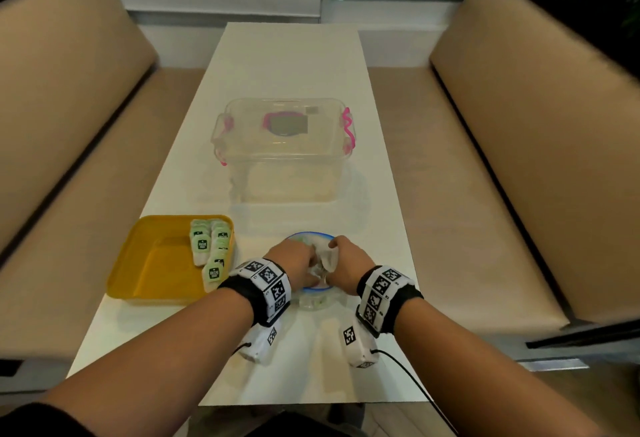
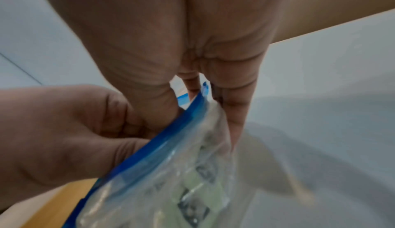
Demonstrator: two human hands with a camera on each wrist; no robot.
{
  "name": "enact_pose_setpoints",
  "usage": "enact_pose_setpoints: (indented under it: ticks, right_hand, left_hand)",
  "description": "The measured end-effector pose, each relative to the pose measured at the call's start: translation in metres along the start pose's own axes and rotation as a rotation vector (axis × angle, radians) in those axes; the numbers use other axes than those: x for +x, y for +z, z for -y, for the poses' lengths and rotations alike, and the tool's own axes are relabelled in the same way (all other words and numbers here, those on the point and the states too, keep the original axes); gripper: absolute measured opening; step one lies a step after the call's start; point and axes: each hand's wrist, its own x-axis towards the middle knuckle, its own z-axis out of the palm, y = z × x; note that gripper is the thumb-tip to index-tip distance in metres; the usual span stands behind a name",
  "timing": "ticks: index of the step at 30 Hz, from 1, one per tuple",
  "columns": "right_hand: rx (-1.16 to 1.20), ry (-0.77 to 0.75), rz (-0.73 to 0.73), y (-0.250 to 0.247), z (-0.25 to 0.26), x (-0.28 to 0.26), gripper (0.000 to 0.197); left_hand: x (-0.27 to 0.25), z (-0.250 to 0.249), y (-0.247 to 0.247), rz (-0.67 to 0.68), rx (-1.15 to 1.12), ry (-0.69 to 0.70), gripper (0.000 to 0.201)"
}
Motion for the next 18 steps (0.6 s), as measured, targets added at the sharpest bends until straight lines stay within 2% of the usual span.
enact_pose_setpoints:
  ticks: [5, 9, 13, 16, 18]
  right_hand:
    - [0.149, -0.132, -0.062, -0.004, -0.012, -0.001, 0.063]
    - [0.186, -0.167, -0.067, 0.000, -0.024, 0.001, 0.062]
    - [0.144, -0.167, -0.071, 0.000, -0.031, 0.003, 0.059]
    - [0.081, -0.195, -0.128, -0.002, -0.033, -0.001, 0.065]
    - [0.085, -0.293, -0.210, -0.004, -0.033, -0.004, 0.068]
  left_hand:
    - [-0.007, -0.006, 0.002, -0.139, -0.175, -0.098, 0.041]
    - [-0.011, -0.015, 0.006, -0.225, -0.199, -0.177, 0.024]
    - [-0.016, -0.016, 0.001, -0.313, -0.329, -0.217, 0.014]
    - [-0.021, -0.012, -0.006, -0.408, -0.492, -0.211, 0.002]
    - [-0.025, -0.012, -0.011, -0.451, -0.594, -0.184, 0.010]
